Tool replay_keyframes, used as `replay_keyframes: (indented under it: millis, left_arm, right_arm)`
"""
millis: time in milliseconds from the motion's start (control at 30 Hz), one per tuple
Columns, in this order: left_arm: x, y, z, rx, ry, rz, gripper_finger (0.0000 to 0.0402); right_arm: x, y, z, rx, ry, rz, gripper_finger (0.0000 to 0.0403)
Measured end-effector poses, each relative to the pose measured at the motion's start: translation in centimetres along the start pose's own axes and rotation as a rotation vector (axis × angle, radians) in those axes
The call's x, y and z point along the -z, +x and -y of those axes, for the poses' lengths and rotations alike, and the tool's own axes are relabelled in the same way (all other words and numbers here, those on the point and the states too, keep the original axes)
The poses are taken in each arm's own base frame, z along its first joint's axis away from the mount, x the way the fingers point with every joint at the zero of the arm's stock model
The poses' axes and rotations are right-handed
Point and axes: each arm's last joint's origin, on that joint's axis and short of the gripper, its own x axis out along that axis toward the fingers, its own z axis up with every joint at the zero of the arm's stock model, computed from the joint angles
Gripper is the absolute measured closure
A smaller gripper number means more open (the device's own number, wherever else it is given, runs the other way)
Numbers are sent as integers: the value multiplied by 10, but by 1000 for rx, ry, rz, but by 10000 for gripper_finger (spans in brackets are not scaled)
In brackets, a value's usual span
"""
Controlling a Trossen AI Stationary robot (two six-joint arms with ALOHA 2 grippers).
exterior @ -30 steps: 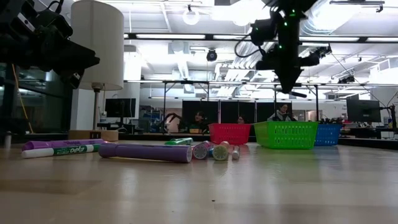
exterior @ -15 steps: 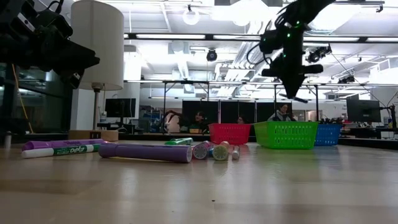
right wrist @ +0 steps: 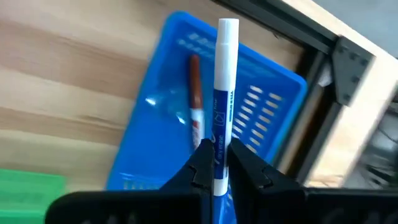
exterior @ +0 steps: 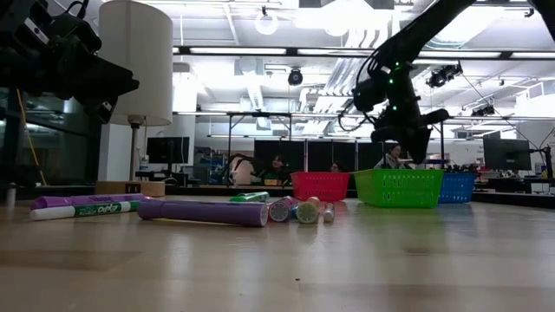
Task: Pick & Place Markers
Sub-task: Put the blue marker in the blue bin, then put the black marker in the blue bin
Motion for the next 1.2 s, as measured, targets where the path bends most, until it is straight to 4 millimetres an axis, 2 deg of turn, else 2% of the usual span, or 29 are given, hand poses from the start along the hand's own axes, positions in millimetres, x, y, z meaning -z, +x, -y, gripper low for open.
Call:
replay_keyframes:
  millis: [200, 367, 533, 800, 1067, 1200]
  left_arm:
    - [0, 0, 0, 0, 0, 0, 318]
    - [0, 0, 0, 0, 0, 0, 318]
    - [0, 0, 0, 0, 0, 0, 318]
    - [0, 0, 0, 0, 0, 0, 318]
    - [0, 0, 0, 0, 0, 0, 318]
    - [0, 0, 0, 0, 0, 0, 318]
  right_arm:
    - [6, 7, -1, 11, -55, -41, 387]
    - [20, 33, -5, 36, -125, -93, 387]
    - [25, 52, -10, 40, -160, -63, 387]
    - [19, 56, -13, 6, -163, 16, 387]
    - [18, 56, -14, -3, -166, 20, 305]
    - [20, 56, -14, -7, -157, 7, 283]
